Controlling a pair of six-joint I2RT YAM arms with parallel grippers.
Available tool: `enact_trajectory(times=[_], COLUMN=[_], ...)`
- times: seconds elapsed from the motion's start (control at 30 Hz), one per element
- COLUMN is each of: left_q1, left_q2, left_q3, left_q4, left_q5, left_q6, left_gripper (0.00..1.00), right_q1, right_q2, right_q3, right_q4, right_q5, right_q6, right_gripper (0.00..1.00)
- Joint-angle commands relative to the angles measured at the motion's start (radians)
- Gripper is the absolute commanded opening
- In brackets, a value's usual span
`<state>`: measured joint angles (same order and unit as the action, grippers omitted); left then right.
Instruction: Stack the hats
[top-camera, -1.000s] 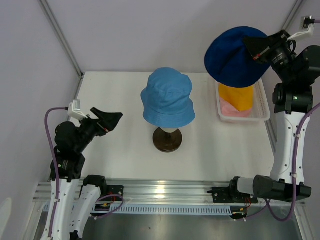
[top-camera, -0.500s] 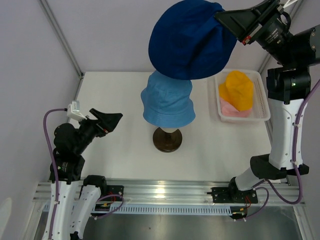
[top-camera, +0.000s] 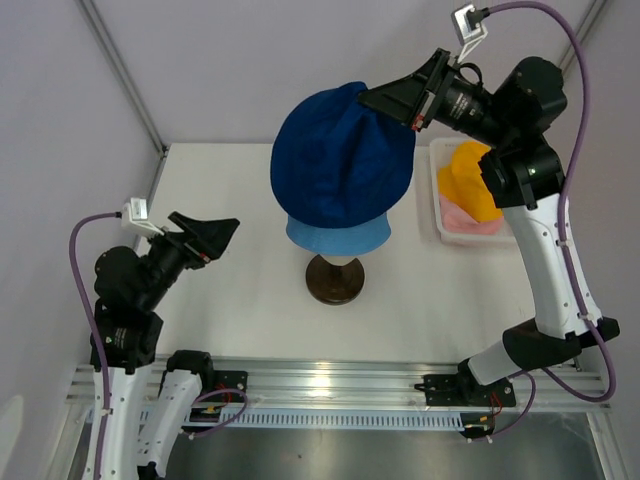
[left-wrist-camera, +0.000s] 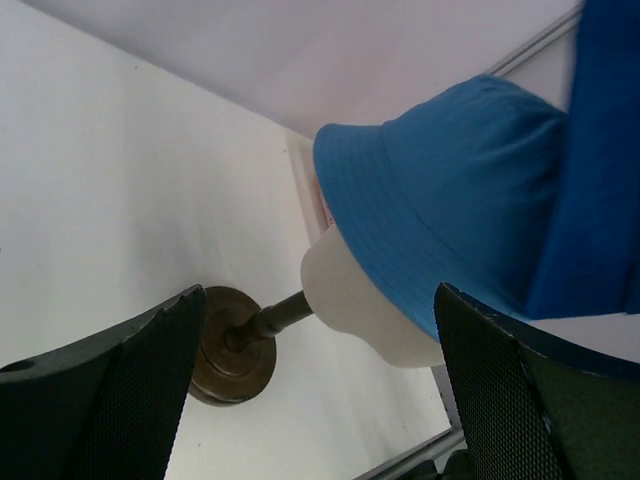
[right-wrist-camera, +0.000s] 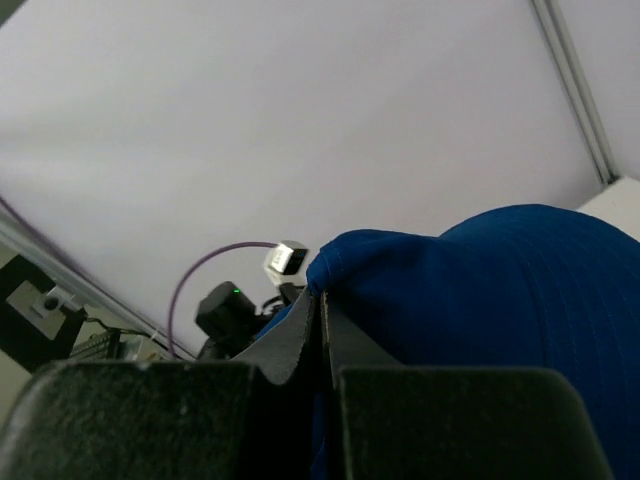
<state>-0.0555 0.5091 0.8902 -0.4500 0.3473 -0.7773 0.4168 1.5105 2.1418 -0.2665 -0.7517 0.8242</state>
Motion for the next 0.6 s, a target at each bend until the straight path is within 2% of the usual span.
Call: enact_trajectory(times=[0.0,0.17,0.2,0.3,0.57], left_q1=[0.011,0.011,0.011,-0.004,-0.116], left_q2=[0.02,0.071,0.083,0.141,0.242], left_q3=[0.081,0.104,0.102,0.093,0.108], left_q4=[0.062,0.218,0.258,0.387,0.441], left_q5=[0.033,0.114,0.187,0.284,0.21], left_q6=[-0.011,-0.059,-0.071,-0.138,-0.158], left_gripper=[0.97,0.97,0.97,0.97,0.97], right_q1=[0.002,-0.006,-0.016,-0.039,-0.061], right_q2=[-0.015,-0.006,-0.006,0.002,-0.009], right_q3=[-0.042,-0.101,-0.111,-0.144,-0.275], right_q4=[-0.023,-0.057,-0.056,-0.056,-0.043], right_q5=[0.037,0.087,0.092,0.103,0.15], right_q6=[-0.072,-0.148,-0.151,-0.155,-0.181], right_gripper=[0.0,0.0,0.0,0.0,0.0])
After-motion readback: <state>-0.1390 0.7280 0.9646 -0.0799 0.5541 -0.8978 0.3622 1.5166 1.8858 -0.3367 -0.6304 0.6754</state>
